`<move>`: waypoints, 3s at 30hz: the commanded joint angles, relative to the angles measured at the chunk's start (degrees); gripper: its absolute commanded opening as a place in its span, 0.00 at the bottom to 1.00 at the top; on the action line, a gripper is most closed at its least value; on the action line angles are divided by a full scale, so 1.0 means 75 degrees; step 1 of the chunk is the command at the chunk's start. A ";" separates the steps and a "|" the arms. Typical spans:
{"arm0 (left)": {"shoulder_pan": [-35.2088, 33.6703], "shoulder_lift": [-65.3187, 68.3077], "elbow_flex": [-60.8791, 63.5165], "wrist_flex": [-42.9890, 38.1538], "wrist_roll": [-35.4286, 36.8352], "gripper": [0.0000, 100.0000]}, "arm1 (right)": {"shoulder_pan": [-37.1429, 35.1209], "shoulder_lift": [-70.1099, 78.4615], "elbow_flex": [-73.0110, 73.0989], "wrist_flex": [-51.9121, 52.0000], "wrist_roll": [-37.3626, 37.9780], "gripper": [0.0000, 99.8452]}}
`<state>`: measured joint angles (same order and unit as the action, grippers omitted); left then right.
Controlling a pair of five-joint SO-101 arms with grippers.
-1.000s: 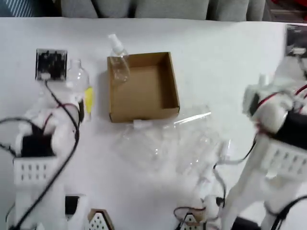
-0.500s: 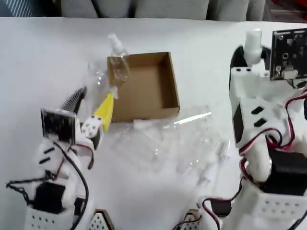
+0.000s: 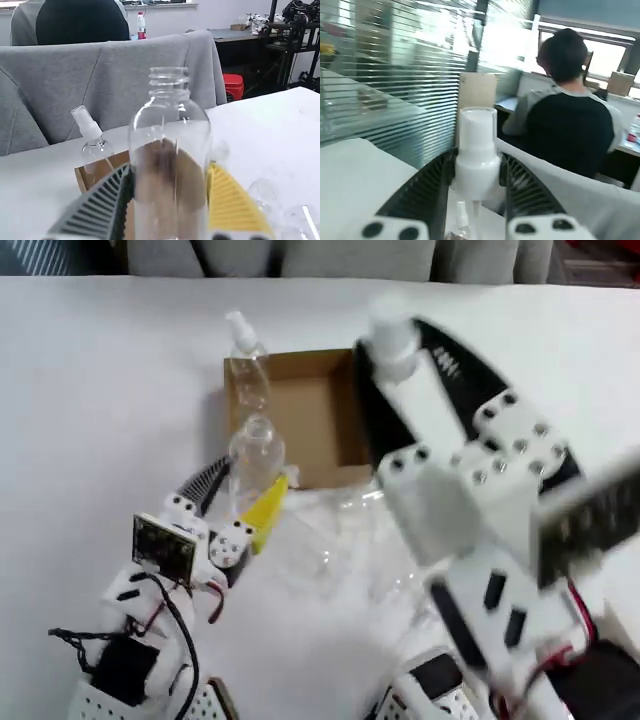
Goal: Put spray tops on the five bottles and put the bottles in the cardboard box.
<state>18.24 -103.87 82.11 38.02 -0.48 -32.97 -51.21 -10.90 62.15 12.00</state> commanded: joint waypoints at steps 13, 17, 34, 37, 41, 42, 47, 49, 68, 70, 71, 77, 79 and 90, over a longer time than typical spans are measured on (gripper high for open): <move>0.0053 -0.0135 -0.0445 0.1020 0.0105 0.02 | -0.1237 -0.1401 0.3704 -0.3569 0.0059 0.02; 0.0053 -0.0135 -0.0445 0.1032 0.0105 0.02 | -0.1237 -0.1354 0.4419 -0.4870 0.0047 0.02; 0.0053 -0.0135 -0.0434 0.0985 0.0105 0.02 | -0.0721 0.0147 0.4595 -0.6629 -0.1453 0.02; 0.0053 -0.0135 -0.0434 0.0985 0.0105 0.02 | -0.0697 0.0311 0.4595 -0.6675 -0.1453 0.02; 0.0041 -0.0135 -0.0434 0.0985 0.0105 0.02 | -0.0697 0.0522 0.4595 -0.6675 -0.1582 0.02; 0.0041 -0.0135 -0.0434 0.0985 0.0105 0.02 | -0.0686 0.0557 0.4595 -0.6675 -0.1747 0.02; -0.0170 -0.0135 -0.0445 0.0973 0.0105 0.02 | -0.0674 0.0557 0.4864 -0.6675 -0.2004 0.02; -0.0346 -0.0135 -0.0434 0.0809 0.0105 0.02 | -0.0674 0.0557 0.5005 -0.6675 -0.2016 0.02; -0.0440 -0.0135 -0.0434 0.0774 0.0105 0.02 | -0.0744 0.0557 0.6658 -0.6664 -0.2051 0.02; -0.0440 -0.0135 -0.0434 0.0774 0.0105 0.02 | -0.0744 0.0545 0.6810 -0.6617 -0.2051 0.02; -0.0451 -0.0135 -0.0434 0.0774 0.0105 0.02 | -0.0744 0.0545 0.6892 -0.6617 -0.2051 0.02; -0.0451 -0.0135 -0.0434 0.0774 0.0105 0.02 | -0.1143 0.0545 0.7033 -0.5878 -0.2040 0.02; -0.0451 -0.0135 -0.0434 0.0774 0.0105 0.02 | -0.1354 0.0545 0.7021 -0.5644 -0.2040 0.02; -0.0451 -0.0135 -0.0422 0.0774 0.0105 0.02 | -0.1237 0.0545 0.7021 -0.5163 -0.2040 0.02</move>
<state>15.16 -103.96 82.29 45.58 -0.31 -42.46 -46.64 42.46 21.36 -2.95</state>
